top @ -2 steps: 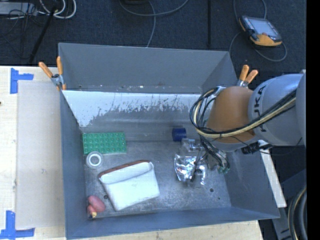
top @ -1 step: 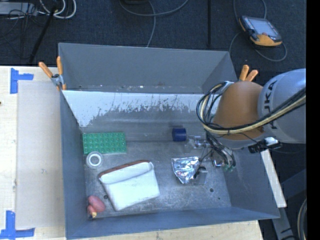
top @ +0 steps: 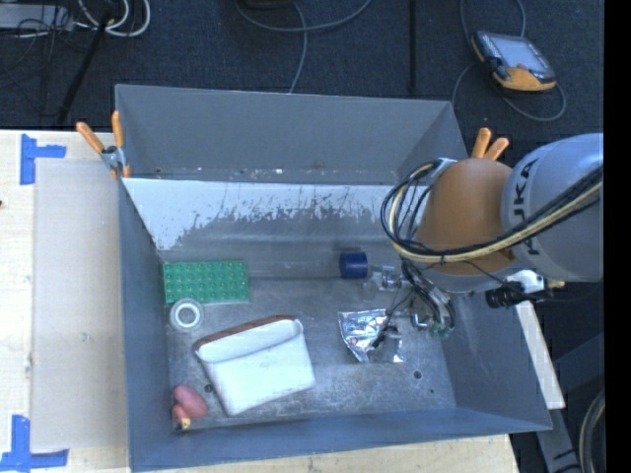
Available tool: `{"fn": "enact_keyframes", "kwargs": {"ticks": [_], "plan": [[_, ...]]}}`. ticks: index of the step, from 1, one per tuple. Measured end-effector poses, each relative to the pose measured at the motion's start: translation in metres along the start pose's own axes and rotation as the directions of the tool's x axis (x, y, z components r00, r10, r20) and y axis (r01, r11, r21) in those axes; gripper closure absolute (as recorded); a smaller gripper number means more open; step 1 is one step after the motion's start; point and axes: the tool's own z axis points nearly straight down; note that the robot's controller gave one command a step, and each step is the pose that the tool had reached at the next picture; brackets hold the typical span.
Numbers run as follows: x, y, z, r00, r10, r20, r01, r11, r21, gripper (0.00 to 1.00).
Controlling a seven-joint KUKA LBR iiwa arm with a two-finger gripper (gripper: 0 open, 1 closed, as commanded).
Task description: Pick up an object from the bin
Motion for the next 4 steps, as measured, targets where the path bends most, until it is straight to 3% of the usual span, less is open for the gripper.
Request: {"fn": "enact_keyframes", "kwargs": {"ticks": [1,2,3,4], "plan": [[-0.003,-0.004,0.034,0.997,0.080,-0.004,-0.080,0.997,0.000,0.00],[-0.004,-0.004,0.034,0.997,0.077,-0.005,-0.077,0.997,0.000,0.00],[-0.004,-0.004,0.034,0.997,0.076,-0.003,-0.076,0.997,0.000,1.00],[-0.005,-0.004,0.013,0.997,0.073,0.002,-0.073,0.997,0.000,1.00]]}}
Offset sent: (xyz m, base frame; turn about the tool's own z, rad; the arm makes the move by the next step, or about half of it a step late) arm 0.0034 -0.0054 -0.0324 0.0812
